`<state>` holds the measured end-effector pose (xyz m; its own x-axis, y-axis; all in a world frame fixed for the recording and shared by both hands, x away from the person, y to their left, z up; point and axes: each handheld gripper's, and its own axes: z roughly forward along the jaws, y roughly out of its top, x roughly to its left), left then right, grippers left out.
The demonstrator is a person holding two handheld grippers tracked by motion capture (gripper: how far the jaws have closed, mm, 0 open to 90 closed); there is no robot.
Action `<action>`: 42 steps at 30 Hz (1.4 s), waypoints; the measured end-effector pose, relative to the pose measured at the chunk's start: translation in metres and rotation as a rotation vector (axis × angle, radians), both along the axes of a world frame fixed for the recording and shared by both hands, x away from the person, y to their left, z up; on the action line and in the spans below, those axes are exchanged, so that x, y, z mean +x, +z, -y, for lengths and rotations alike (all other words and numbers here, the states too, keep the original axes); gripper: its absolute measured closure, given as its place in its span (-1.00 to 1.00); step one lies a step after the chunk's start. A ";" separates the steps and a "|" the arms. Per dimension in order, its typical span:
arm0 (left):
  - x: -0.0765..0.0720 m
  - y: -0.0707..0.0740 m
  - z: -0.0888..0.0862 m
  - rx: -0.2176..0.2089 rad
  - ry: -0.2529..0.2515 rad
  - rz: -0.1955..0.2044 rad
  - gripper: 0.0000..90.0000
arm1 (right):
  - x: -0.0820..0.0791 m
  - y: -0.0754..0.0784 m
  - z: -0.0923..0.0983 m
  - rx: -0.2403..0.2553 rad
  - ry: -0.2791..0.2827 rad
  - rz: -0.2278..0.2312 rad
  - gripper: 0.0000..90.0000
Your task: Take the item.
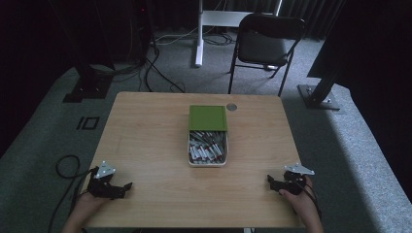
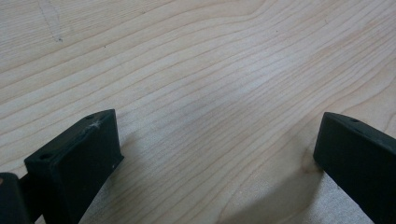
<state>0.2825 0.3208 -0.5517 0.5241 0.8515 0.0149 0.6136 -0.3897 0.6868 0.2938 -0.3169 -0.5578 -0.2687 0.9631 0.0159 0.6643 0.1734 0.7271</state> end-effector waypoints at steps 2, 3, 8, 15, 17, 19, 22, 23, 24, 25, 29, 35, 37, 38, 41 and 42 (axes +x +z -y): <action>0.000 0.000 0.000 0.000 0.000 0.000 -0.97 | 0.000 0.000 0.000 0.000 0.000 0.000 -0.73; 0.000 0.000 0.000 0.000 0.001 0.000 -0.97 | 0.000 0.000 0.000 0.000 0.000 0.000 -0.73; 0.000 0.000 0.000 0.000 0.001 0.000 -0.97 | 0.000 0.000 0.000 0.000 0.000 0.000 -0.73; 0.000 0.000 0.000 -0.001 0.001 0.000 -0.97 | 0.000 0.000 0.000 0.000 0.001 0.001 -0.73; 0.000 0.000 0.000 0.000 0.001 0.000 -0.97 | 0.000 0.000 0.000 0.000 0.000 0.001 -0.73; 0.000 0.000 0.000 0.000 0.000 0.000 -0.97 | 0.000 0.000 0.000 0.000 0.001 0.001 -0.73; 0.000 0.000 0.000 0.000 0.001 0.000 -0.97 | 0.000 0.000 0.000 0.000 -0.004 0.001 -0.73; 0.000 0.000 0.000 0.000 0.001 0.000 -0.97 | 0.000 0.000 0.000 0.001 -0.006 0.000 -0.73; 0.000 0.000 0.000 0.000 0.000 0.000 -0.97 | 0.000 0.000 -0.001 -0.001 -0.009 0.001 -0.73; 0.000 0.000 0.000 0.000 0.000 0.000 -0.97 | 0.000 0.000 -0.001 -0.001 -0.009 0.001 -0.73; 0.000 0.000 0.000 0.000 0.001 0.000 -0.97 | 0.000 0.000 -0.002 0.005 -0.027 0.005 -0.70; 0.000 0.000 0.000 0.000 0.001 0.000 -0.97 | 0.001 0.002 -0.006 0.028 -0.023 0.016 -0.69; 0.000 0.000 0.000 0.000 0.001 0.000 -0.97 | 0.002 0.004 -0.008 0.028 -0.018 0.022 -0.68; 0.000 0.000 0.000 0.000 0.001 0.000 -0.97 | 0.003 0.006 -0.009 0.027 -0.018 0.023 -0.68; 0.000 0.000 0.000 0.000 0.001 0.000 -0.97 | 0.005 0.010 -0.012 0.023 -0.012 0.031 -0.68; 0.000 0.000 0.000 0.000 0.001 0.000 -0.97 | 0.005 0.012 -0.014 0.023 -0.009 0.034 -0.68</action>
